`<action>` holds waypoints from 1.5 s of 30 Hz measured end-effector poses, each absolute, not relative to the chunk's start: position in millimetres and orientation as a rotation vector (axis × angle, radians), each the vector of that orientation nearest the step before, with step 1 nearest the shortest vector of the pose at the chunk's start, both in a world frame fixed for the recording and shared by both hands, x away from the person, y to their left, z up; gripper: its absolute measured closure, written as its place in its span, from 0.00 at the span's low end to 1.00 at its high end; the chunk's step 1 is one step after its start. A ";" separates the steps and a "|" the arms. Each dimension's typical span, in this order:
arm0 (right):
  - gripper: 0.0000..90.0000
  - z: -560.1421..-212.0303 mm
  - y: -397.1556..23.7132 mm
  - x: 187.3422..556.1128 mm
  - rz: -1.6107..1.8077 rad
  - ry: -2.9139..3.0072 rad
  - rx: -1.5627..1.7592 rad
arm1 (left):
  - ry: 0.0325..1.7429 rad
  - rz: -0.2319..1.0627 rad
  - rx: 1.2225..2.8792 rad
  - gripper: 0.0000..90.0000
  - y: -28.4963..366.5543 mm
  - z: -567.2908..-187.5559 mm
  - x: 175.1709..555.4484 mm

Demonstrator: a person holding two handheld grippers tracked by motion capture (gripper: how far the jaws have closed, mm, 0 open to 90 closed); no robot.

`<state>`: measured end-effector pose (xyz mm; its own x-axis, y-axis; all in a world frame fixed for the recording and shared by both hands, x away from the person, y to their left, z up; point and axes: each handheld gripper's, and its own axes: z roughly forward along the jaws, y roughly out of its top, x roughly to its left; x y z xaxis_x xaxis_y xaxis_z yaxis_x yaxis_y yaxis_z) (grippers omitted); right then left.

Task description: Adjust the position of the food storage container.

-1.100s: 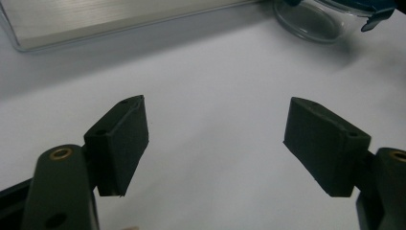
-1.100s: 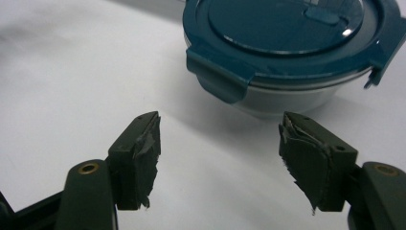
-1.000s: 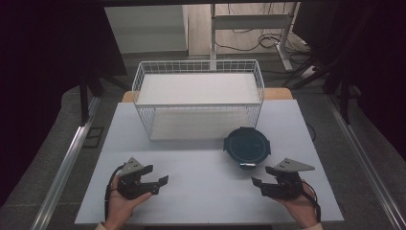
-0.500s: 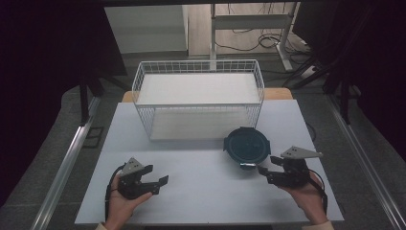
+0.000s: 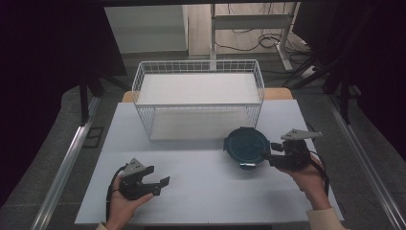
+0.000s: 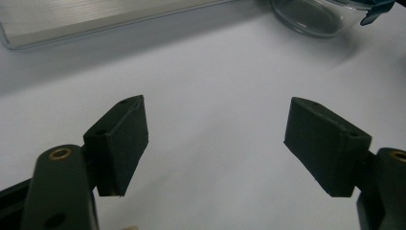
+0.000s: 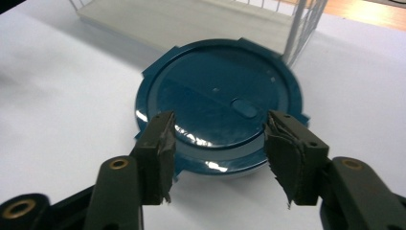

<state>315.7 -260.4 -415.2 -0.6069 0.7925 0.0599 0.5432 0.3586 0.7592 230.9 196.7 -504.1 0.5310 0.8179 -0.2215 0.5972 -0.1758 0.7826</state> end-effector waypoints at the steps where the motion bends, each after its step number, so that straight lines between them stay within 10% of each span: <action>1: 0.55 -413.8 -261.2 319.6 1.102 2.300 1.183 | 1.165 0.310 1.876 0.25 198.3 -504.2 230.6; 16: 0.98 -412.8 -264.0 383.6 0.952 2.350 1.280 | 1.149 0.300 1.878 0.25 200.2 -505.4 229.7; 45: 1.00 -450.4 -241.9 429.6 0.637 2.409 1.212 | 1.165 0.281 1.878 0.25 200.1 -508.2 231.5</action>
<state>429.6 -241.9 -450.4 -0.5624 0.8180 -0.1205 0.6517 0.5282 0.5443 231.5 200.1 -508.2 0.5336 0.8100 -0.2431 0.6103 -0.1698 0.7738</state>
